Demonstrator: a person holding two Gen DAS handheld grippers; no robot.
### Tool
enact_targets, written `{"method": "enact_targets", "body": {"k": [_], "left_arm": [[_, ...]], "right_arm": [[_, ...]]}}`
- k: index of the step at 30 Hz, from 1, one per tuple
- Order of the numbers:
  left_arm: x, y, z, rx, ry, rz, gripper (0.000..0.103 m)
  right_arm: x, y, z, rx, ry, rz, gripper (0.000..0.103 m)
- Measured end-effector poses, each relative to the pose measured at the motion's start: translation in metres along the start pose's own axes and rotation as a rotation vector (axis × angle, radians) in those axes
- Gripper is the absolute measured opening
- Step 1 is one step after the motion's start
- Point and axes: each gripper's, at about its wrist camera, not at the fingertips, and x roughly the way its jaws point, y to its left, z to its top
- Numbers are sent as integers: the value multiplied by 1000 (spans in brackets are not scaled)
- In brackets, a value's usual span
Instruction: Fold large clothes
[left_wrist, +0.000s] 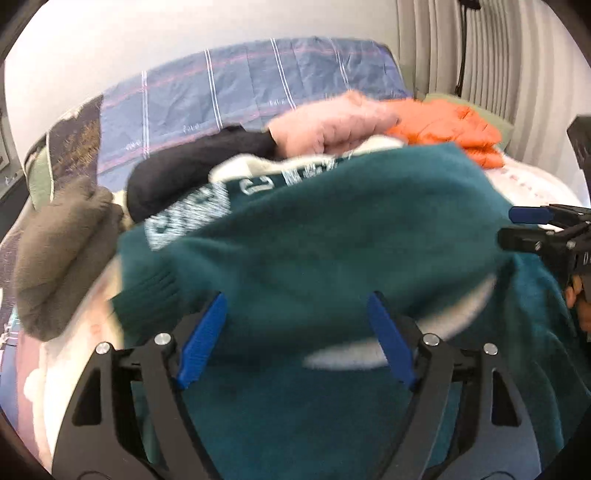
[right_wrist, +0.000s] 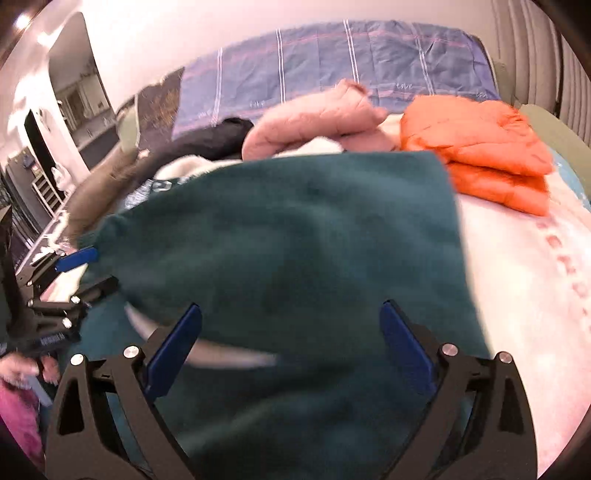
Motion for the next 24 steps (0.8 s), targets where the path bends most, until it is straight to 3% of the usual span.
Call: {"method": "enact_targets", "body": {"k": [3,7,10,14,16,19,24], "left_arm": [[-34,17,-21,-6,-20,17,85],[-74,59,-71,-122,21,98,85],[-105,84,-114,-266,43,41,85],[-132,88,-162,-364,52,-62,85],[-139,81,-179,-378,57,-111,85],[-138,66,-189,-368,72,-143,85],[-141,45,-205,-347,100,-160,85]], "right_arm": [[-37,-14,-26,-30,-27,14,97],[-75,-39,-67,-19,-44,-72,97],[-106,-67,-101,105,-80,-60,97],[-128,-96,-151,296,-67,29,92],[-129,-99,-165,331,-40,77,78],[-132,-92,-185,335,-26,136,66],[-135,-73,-214,329,-14,155,66]]}}
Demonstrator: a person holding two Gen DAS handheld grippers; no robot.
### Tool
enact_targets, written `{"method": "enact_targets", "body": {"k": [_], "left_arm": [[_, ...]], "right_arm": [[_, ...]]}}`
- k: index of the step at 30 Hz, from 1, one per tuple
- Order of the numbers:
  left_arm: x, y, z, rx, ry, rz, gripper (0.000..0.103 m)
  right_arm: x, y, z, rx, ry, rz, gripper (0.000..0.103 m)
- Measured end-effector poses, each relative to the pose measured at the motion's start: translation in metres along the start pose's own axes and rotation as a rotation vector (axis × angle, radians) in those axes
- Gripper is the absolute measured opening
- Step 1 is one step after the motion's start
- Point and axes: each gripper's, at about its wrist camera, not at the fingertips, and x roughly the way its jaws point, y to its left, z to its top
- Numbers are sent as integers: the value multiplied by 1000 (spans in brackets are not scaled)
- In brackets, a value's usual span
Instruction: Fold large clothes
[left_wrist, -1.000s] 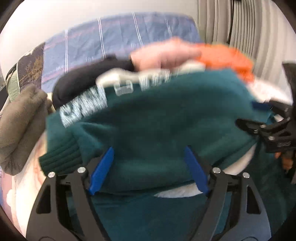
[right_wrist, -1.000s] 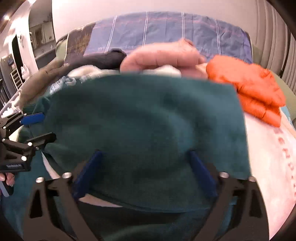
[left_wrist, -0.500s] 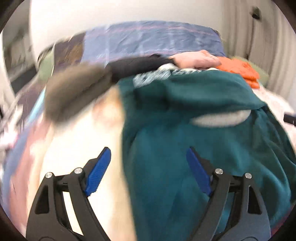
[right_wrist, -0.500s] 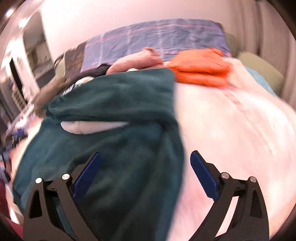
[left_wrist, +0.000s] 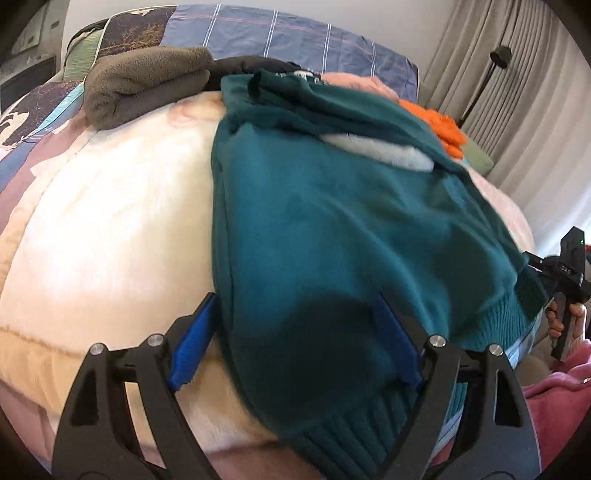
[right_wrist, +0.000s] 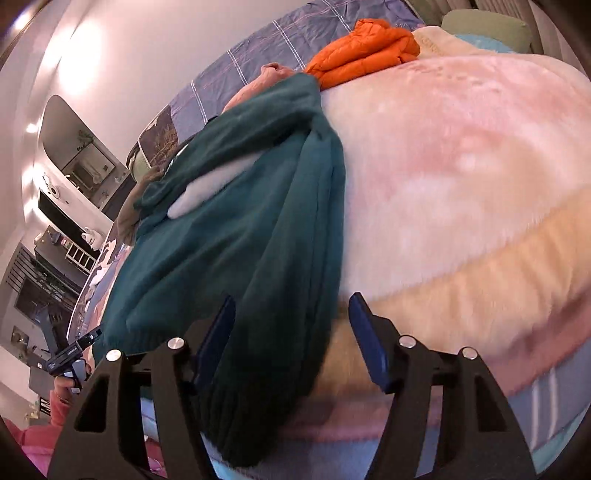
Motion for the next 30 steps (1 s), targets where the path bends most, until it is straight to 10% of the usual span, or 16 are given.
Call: {"method": "enact_targets", "body": {"k": [10,11,13,19,23,27,30], "left_arm": [[-21,7,-29,-135,-53,-141,78],[-21,7,-29,-141,-60,-145,74],[-23,8,-28,-168,-76,-162,27],[-60,-24,-1,-12,-210,12,19],[-43,-19,-9,22,-114,78,21],[-31,5,-28,-121,-99,17,32],[-40,6,-27,-139,-105,-17,58]], "right_arm": [[-3,3,-23,101,-8,193,73],[-2,4,-21,112,-22,183,66],[-6,6,-16,118,-54,135,25],[-63,9,16,109,-240,20,0],[-84,-22,15,109,-263,-251,0],[-75,-52,-4,259,-198,-10,4],[-66,-34,-9,190,-162,82,45]]}}
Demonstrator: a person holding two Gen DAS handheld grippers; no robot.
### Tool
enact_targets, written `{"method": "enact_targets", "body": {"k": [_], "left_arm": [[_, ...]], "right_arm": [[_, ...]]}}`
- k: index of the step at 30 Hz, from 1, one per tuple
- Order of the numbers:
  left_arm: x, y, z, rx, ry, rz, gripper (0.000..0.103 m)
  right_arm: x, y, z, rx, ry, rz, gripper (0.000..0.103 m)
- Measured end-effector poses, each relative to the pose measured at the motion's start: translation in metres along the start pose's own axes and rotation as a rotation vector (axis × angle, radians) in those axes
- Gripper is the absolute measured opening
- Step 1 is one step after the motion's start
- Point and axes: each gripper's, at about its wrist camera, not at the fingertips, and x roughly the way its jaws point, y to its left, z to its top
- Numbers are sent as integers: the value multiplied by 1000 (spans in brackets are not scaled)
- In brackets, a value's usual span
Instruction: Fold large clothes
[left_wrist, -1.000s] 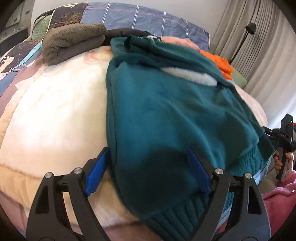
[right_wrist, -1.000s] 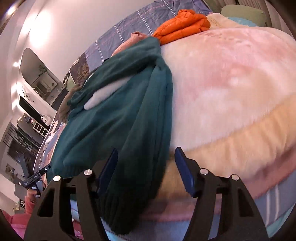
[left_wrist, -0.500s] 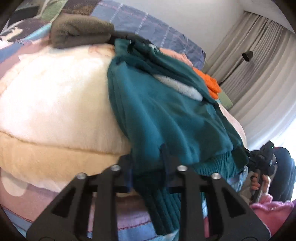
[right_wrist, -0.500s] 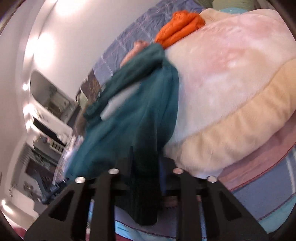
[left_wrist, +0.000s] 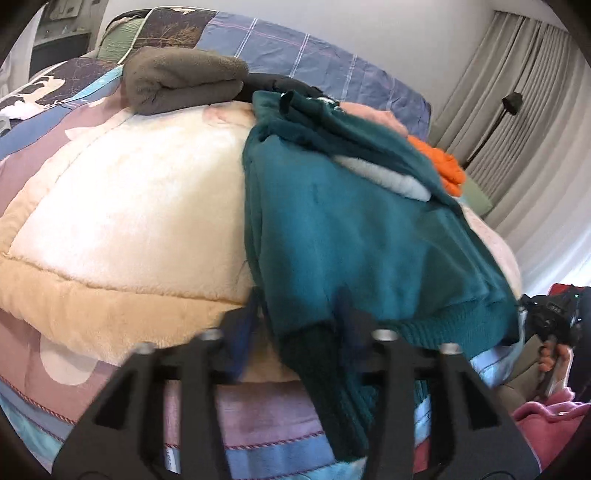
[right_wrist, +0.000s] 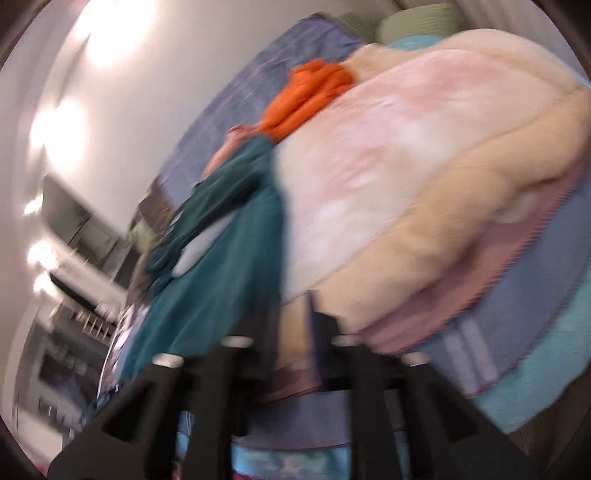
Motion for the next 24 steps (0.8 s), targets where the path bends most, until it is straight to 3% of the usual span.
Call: {"method": "enact_targets", "body": {"k": [1,4,7,9,11,12,13,15,18,21,24], "left_arm": [[-2,-4,1,33,6,16,65],[-2,-8,-1,67,27,30,72],[4,5,-7,-26,46,-27,74],[5,13,-9,-75,43,-70,74],[5,12,-8,-74,50,-80,73],[5,9,-6,-56,47,-84,65],[5,6,-5,-42,43,-104,22],[3,-1,2,-40,20,-108,19],[-26,-24,21,5,-119,-124,18],[-60,-53,39,69,-248,-138,17],[-76,-64,42,101,-269,-176,17]], "right_arm": [[4,7,-1,-24,18,32,64],[25,23,-13,-72,117,77,68],[49,13,-32,-6,212,106,70],[57,14,-36,19,211,127,71],[54,26,-34,-29,190,98,52],[49,29,-32,-45,169,73,34],[44,30,-28,-43,157,80,28],[33,30,-15,14,108,150,23],[13,39,6,34,40,230,21],[-6,53,21,1,-11,245,20],[-23,57,23,-14,-45,262,20]]}}
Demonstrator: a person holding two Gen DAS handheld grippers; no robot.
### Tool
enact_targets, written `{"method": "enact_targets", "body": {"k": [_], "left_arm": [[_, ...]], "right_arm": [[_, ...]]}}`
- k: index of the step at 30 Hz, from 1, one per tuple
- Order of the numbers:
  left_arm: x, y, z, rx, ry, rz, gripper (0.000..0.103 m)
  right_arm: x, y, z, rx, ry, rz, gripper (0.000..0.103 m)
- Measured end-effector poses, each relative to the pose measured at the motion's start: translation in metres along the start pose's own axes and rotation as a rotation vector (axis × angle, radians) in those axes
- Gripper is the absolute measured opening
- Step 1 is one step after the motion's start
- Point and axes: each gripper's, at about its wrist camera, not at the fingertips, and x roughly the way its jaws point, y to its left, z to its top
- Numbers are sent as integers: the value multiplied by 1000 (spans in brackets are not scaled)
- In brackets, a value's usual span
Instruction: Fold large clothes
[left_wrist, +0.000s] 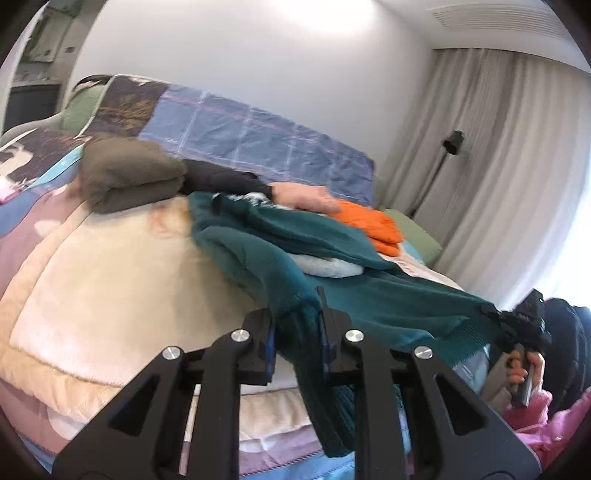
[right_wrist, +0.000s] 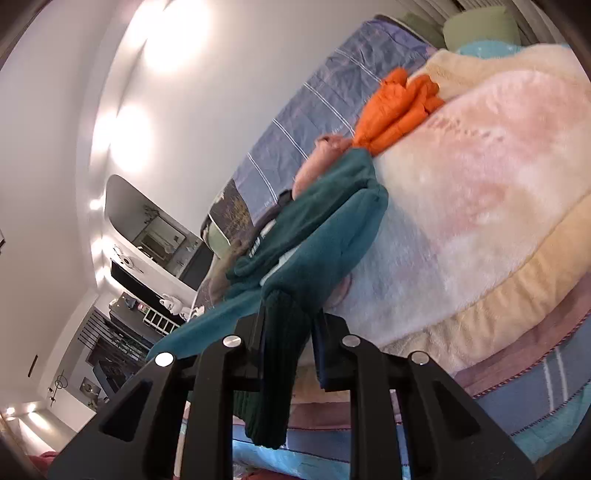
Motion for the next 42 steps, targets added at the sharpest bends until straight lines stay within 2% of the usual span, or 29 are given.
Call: {"method": "enact_targets", "body": {"k": [7,14,16,20,26,28,31,33,34,36,37,38,42], "left_arm": [[-16,5,-9,-36,19,9,17],[21,31,-35,-81,142,20,22],[28,34,-44,-89,168,15,32],[34,38,-50,-94,195,27,37],[39,42,-64,-120,272,-7,54],[42,41,-73,-117,319,-29,61],[51,40,-93,-118,398,-52,66],[54,39,-102,-121,418,-55,63],[55,38,-105,-122,410,-69,49],[50,35,-102,-123,364,-102,34],[45,32,-97,-113,334,-106,28],[40,28,-89,-100,301,-113,26],[13,0,-39,-4,109,-124,22]], "right_arm": [[-13,12,-9,-34,14,2,20],[22,-23,-23,-8,123,-95,23],[25,-27,-29,-8,134,-95,24],[23,-32,-33,3,133,-104,25],[22,-46,-45,57,156,-124,33],[23,-51,-52,77,175,-129,42],[33,-58,-64,111,238,-120,54],[45,-56,-74,97,306,-106,56],[49,-54,-77,84,319,-112,49],[49,-50,-73,84,294,-91,26],[42,-47,-64,123,247,-13,22],[35,-41,-55,128,207,40,21],[0,13,-12,-37,13,118,15]]}}
